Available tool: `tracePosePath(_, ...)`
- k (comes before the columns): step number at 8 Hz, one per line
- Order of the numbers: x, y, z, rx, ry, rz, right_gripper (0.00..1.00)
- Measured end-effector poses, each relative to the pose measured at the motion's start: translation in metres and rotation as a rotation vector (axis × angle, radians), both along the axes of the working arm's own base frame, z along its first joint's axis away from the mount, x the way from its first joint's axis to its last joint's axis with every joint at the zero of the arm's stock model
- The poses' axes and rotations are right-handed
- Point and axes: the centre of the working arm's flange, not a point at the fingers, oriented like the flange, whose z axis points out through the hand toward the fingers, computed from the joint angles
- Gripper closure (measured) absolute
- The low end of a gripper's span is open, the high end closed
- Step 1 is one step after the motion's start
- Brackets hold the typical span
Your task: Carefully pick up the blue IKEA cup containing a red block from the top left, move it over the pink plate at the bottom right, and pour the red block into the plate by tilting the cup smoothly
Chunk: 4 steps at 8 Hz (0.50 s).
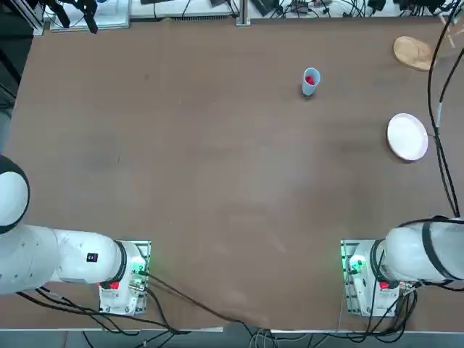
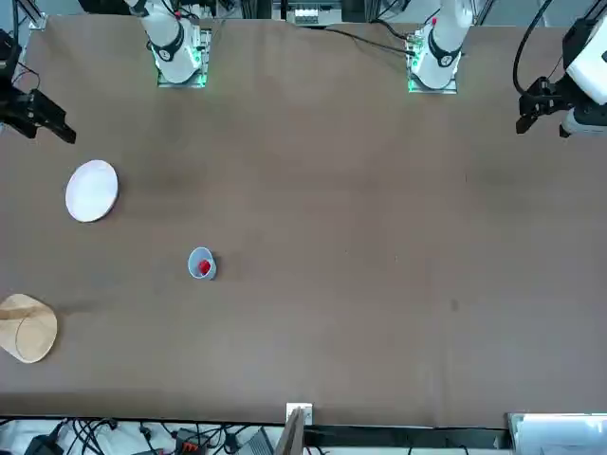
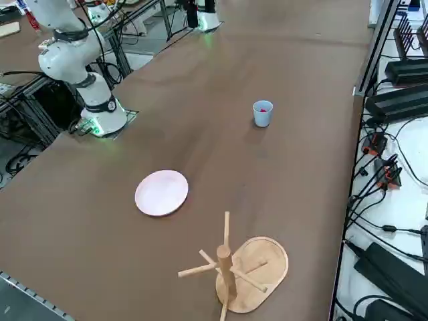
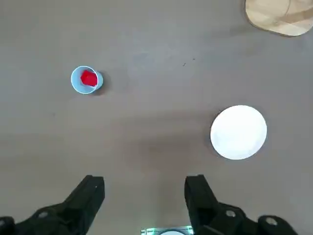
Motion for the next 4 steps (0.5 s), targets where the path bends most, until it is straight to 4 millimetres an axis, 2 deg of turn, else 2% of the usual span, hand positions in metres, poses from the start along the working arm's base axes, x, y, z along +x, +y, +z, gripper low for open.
tracePosePath(2,0.019,0.015,-0.027,0.003,0.016,0.023,0.00)
tracePosePath(4,0.044,0.045,-0.054,0.007,-0.029,0.017,0.00)
